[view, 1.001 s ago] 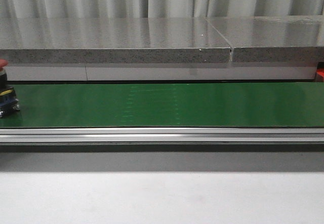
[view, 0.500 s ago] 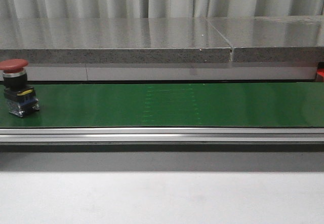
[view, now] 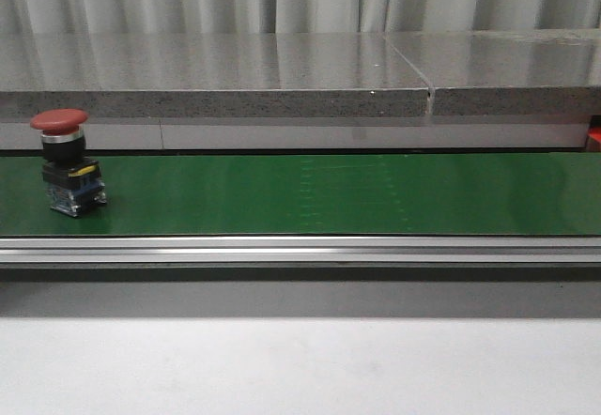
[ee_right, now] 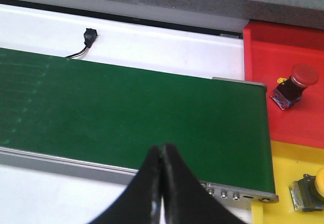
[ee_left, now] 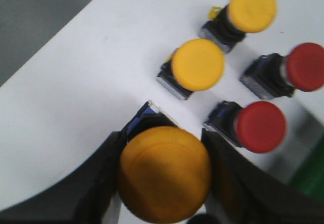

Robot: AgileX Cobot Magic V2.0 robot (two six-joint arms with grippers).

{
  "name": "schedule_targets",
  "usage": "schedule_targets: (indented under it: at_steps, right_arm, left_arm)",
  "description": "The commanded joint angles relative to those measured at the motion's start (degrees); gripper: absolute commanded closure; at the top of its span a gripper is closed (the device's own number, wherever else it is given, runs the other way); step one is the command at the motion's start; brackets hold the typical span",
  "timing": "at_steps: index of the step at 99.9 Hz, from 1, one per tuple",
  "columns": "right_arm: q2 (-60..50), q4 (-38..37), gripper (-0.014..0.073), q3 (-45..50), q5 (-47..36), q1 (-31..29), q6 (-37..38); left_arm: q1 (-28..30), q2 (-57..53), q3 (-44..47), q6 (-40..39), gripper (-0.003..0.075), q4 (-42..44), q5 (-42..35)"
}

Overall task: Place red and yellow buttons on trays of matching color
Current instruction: 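Grasp a yellow button with the left gripper and lower it onto the belt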

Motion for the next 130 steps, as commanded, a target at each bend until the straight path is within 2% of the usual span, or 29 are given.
schedule_targets:
  at_steps: [1,20,33,45,97,130]
  right_arm:
    - [-0.05,0.28,0.0662,-1.33,-3.58,0.1,-0.25]
    - [-0.05,0.28,0.0662,-1.33,-3.58,0.1,-0.25]
    - [-0.05,0.28,0.0662,-1.33,-3.58,0.1,-0.25]
    - [-0.05,0.28,0.0662,-1.33,-3.58,0.1,-0.25]
    - [-0.05,0.28,0.0662,-1.33,-3.58,0.1,-0.25]
    - [-0.05,0.28,0.0662,-1.33,-3.58,0.1,-0.25]
  left_arm:
    - [-2.78,-4.86,-2.43,1.28,0.0739,-0.82,0.79]
    - [-12.5,-6.59,-7.04,4.13,0.0739,-0.91,7.57]
    - [-19.61,-5.93,-8.9,6.91,0.0739,-0.91,7.73]
    - [-23.28,-4.23,-9.48,6.91,0.0739,-0.71,7.97]
    - [-24.38,-0.92,-9.48,6.95,0.0739,1.24,12.64]
    - [-24.38,2.74,-9.48,6.95,0.0739,1.03,13.08]
